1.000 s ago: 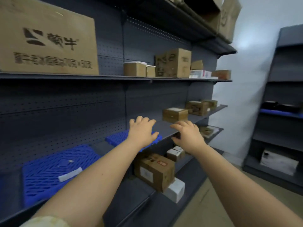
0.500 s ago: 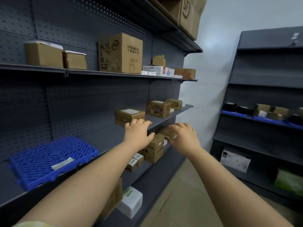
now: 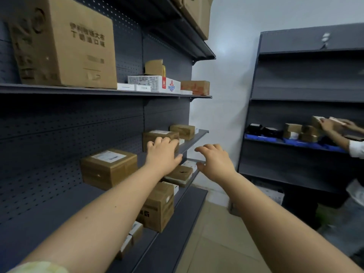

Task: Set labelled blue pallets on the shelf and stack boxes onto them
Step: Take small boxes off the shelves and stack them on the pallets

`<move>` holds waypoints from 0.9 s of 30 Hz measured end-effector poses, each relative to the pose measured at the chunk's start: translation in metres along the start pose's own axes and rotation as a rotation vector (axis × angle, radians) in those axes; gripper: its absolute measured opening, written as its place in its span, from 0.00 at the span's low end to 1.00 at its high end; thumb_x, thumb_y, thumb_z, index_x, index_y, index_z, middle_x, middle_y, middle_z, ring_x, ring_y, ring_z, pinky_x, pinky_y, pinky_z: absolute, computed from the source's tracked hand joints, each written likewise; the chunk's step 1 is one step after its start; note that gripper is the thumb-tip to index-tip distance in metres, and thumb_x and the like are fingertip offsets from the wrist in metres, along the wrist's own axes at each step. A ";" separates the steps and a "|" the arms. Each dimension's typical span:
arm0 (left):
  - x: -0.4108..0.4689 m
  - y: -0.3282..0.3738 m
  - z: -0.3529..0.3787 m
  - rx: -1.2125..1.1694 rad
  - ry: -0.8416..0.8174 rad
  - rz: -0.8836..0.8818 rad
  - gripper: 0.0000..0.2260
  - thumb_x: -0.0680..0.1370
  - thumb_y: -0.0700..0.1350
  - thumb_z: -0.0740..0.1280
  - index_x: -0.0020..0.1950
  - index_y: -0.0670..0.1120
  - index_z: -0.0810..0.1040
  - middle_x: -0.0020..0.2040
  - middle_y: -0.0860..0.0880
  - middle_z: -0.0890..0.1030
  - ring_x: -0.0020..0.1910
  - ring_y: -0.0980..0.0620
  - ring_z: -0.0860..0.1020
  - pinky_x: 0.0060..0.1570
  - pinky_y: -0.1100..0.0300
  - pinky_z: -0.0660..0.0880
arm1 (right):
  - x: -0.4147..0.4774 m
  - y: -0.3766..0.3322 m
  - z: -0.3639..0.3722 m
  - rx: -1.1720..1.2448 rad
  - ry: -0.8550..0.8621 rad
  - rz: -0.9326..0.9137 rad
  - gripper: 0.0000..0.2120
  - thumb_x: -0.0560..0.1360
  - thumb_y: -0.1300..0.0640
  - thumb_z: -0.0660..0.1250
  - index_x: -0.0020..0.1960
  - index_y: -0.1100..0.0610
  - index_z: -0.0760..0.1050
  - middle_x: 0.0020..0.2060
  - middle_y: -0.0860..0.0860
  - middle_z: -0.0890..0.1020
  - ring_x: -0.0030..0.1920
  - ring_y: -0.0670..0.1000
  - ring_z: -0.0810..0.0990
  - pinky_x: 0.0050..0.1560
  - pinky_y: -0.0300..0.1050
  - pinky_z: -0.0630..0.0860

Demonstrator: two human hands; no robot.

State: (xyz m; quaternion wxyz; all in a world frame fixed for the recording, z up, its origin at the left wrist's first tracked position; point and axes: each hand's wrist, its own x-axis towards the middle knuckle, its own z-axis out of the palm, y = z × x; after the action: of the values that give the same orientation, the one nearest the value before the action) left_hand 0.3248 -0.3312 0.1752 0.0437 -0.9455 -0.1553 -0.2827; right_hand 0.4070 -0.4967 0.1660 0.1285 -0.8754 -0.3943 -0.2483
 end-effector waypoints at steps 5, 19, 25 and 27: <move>0.055 0.008 0.095 -0.011 -0.142 0.020 0.22 0.78 0.58 0.60 0.71 0.53 0.67 0.65 0.49 0.72 0.66 0.45 0.67 0.61 0.46 0.63 | 0.050 0.050 0.071 0.000 -0.066 -0.015 0.21 0.77 0.49 0.63 0.69 0.48 0.68 0.64 0.50 0.74 0.65 0.56 0.68 0.59 0.51 0.67; 0.264 0.028 0.258 0.103 -0.151 -0.159 0.23 0.78 0.58 0.60 0.71 0.52 0.67 0.65 0.48 0.72 0.65 0.45 0.67 0.62 0.45 0.64 | 0.246 0.225 0.219 0.078 -0.146 -0.202 0.23 0.75 0.52 0.65 0.69 0.47 0.68 0.64 0.49 0.74 0.64 0.55 0.68 0.62 0.52 0.67; 0.339 0.035 0.332 0.115 -0.207 -0.178 0.23 0.78 0.58 0.60 0.70 0.51 0.67 0.65 0.47 0.72 0.65 0.44 0.66 0.62 0.46 0.62 | 0.328 0.274 0.285 0.131 -0.111 -0.225 0.22 0.74 0.50 0.66 0.67 0.48 0.71 0.63 0.50 0.75 0.64 0.55 0.69 0.63 0.52 0.67; 0.362 0.030 0.359 0.110 -0.250 -0.157 0.22 0.78 0.57 0.60 0.70 0.51 0.67 0.66 0.47 0.71 0.66 0.44 0.66 0.63 0.45 0.62 | 0.347 0.287 0.312 0.108 -0.161 -0.226 0.23 0.74 0.50 0.66 0.69 0.48 0.69 0.65 0.49 0.74 0.66 0.55 0.68 0.64 0.52 0.66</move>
State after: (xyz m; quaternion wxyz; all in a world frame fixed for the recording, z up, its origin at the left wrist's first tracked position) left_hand 0.8081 -0.2014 0.0732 0.0535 -0.9545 -0.2483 -0.1563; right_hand 0.9239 -0.3359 0.0802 0.1145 -0.8345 -0.5120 -0.1685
